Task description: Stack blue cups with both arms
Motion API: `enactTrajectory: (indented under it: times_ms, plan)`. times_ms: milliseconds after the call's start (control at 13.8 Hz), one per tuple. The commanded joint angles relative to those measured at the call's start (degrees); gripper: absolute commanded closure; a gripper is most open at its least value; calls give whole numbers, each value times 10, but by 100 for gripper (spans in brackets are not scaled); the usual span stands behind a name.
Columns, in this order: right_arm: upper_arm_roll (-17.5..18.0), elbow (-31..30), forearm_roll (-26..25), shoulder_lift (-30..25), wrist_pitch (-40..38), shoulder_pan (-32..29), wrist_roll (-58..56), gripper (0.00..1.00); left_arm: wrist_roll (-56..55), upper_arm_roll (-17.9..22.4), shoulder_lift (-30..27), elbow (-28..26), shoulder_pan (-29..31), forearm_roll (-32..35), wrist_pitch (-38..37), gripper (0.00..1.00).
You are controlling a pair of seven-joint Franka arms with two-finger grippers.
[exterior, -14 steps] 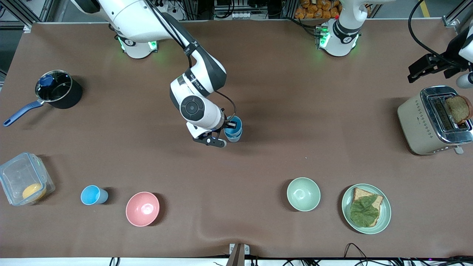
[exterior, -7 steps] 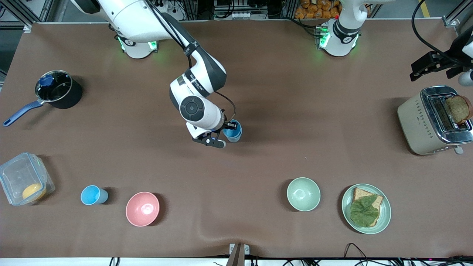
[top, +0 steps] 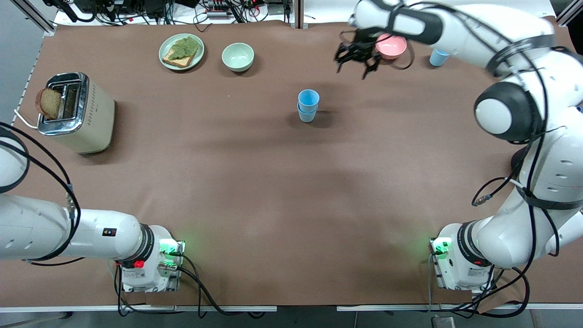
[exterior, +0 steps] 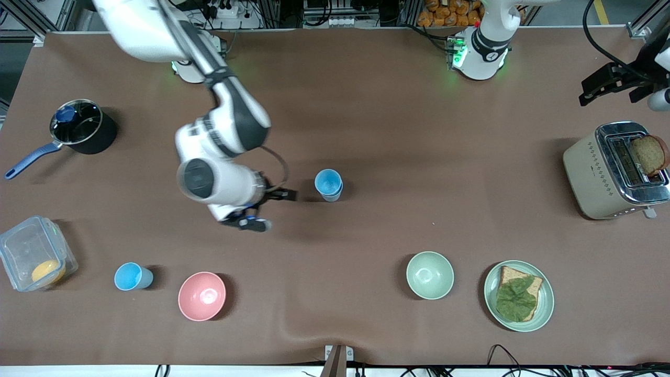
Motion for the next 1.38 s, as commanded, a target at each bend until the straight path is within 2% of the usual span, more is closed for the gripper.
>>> enactTrajectory:
  times_ms: [0,145,507,651,796,868,1086,1303]
  plan:
    - [8,-11,-18,-48,-60,-60,-74,0,17,0,-15,-13,-6,-5,11,0]
    - [8,-12,-64,-78,-107,-104,-133,0,23,1,-10,-12,-2,-6,11,0]
    - [7,-22,-92,-158,-173,-206,-275,0,25,0,-5,-7,-3,-6,10,0]
    - [7,-53,-126,-215,-173,-221,-278,0,24,-1,13,13,1,-8,8,0]
    - [6,-88,-129,-274,-172,-234,-277,0,24,-1,15,14,0,-4,8,0]
    - [-8,-100,-129,-294,-172,-236,-276,0,23,-1,15,15,-5,-2,7,0]
    - [-44,-104,-122,-322,-174,-230,-262,0,23,-1,13,14,-6,-3,7,0]
    - [-60,-102,-122,-325,-198,-212,-204,0,22,-2,5,4,-8,-3,-3,0]
